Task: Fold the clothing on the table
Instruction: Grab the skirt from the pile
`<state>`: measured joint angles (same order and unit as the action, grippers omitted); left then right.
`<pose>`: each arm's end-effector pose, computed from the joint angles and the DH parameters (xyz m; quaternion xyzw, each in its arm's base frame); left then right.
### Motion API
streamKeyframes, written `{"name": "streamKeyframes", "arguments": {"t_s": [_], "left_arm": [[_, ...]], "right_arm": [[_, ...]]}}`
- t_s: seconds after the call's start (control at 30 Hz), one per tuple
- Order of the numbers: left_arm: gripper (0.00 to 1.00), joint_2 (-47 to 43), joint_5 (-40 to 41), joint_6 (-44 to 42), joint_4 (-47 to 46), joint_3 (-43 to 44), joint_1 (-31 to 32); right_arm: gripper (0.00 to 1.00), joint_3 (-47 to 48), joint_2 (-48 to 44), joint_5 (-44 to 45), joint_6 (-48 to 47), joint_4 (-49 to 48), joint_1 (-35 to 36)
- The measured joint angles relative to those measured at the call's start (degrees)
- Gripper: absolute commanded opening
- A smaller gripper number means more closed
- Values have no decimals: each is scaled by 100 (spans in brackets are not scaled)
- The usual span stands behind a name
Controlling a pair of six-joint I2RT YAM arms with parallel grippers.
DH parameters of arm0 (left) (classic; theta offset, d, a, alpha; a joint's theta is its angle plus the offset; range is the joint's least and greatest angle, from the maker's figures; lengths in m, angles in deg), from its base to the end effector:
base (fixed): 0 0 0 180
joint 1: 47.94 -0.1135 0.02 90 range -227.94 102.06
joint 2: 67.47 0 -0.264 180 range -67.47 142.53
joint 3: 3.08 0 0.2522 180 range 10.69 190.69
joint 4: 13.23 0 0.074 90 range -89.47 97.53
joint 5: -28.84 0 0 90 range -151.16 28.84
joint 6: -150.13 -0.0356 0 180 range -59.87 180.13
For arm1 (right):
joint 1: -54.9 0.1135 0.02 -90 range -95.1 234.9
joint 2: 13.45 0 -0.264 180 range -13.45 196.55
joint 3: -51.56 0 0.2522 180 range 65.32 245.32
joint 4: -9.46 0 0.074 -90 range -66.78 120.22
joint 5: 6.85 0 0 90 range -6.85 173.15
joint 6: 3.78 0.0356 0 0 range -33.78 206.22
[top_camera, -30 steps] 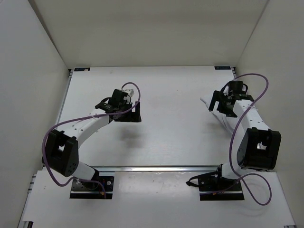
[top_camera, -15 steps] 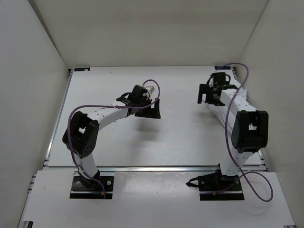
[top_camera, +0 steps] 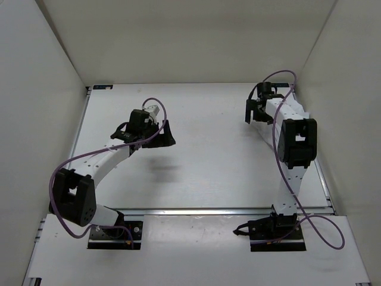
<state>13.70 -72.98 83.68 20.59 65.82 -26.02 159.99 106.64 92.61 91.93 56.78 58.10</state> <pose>0.2769 -0.1193 0.2424 0.0254 0.9230 -0.2318 0.3061 0.4552 0.0196 0.1974 0.0431 0.9596 -0.0585 0.2719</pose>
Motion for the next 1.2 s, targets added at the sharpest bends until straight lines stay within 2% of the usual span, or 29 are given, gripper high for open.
{"name": "streamKeyframes", "arguments": {"t_s": [0.27,0.4,0.47,0.6,0.67,0.77,1.0,1.1,1.2], "left_arm": [[99,42,-42,-20,4,-122,-85],[99,127,-74,-39,4,-120,-87],[98,136,-87,-50,4,-122,-105],[99,136,-101,-70,4,-122,-160],[98,136,-109,-76,4,-129,-205],[99,136,-109,-81,9,-142,-249],[99,92,-114,-81,15,-162,-389],[98,-81,-127,-85,-2,-282,-560],[99,-378,-96,-129,15,-376,-820]], "right_arm": [[74,0,254,59,-44,166,-48],[62,76,389,66,-94,201,-22],[48,203,474,72,-116,243,-22],[26,507,693,74,-127,315,-37],[12,667,796,46,-129,372,-76],[3,752,835,-59,-101,426,-184],[0,796,769,-374,-170,584,-2],[0,686,527,-529,-291,586,560],[0,739,225,-713,-498,664,1657]]}}
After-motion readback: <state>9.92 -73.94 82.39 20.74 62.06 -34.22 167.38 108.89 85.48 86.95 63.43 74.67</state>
